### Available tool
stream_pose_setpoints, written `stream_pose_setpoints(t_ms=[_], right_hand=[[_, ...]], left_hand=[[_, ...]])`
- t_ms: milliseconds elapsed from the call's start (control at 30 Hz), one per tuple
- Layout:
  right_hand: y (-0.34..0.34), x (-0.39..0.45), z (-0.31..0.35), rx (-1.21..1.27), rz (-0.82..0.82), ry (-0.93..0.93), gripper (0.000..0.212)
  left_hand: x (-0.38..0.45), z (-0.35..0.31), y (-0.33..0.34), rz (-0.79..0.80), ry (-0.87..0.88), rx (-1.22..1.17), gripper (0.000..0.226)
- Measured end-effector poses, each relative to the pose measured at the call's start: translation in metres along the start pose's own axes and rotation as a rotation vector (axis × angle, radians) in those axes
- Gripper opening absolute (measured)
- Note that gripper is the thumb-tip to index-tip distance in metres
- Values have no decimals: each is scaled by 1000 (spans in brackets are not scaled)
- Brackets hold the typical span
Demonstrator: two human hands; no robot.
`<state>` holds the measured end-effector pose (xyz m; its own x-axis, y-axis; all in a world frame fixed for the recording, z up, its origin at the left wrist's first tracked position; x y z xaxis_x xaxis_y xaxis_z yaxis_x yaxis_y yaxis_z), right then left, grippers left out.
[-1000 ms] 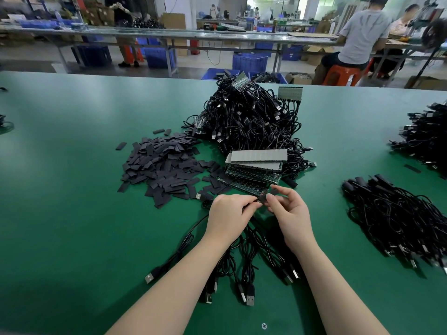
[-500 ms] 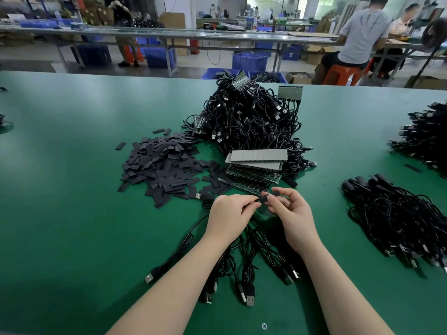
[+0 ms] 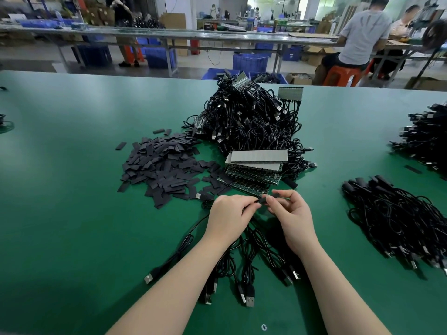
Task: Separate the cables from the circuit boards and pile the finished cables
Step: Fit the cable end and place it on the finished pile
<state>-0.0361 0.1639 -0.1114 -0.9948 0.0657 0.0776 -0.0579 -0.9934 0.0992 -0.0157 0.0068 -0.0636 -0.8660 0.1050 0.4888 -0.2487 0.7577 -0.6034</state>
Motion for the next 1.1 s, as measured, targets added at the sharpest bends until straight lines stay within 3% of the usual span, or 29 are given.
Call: stream_pose_setpoints(t_ms=[733, 933, 1100], right_hand=[[7, -6, 8, -13, 44, -3, 15], [3, -7, 7, -23, -16, -15, 11], [4, -8, 7, -6, -33, -1, 9]], left_hand=[[-1, -1, 5, 38, 39, 23, 26], [-2, -4, -7, -101, 22, -14, 17], [-3, -6, -9, -120, 37, -16, 13]])
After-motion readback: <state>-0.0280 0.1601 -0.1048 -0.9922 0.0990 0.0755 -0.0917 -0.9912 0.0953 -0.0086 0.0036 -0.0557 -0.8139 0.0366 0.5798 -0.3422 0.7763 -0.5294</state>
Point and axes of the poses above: each hand's wrist, its own x-axis towards the middle knuckle, its own y-axis out of the palm, z = x × y, the point moved 8 cm from there along x, towards the middle knuckle, and after that the axes turned 4 degrees about -x, right-handed, at the moved point
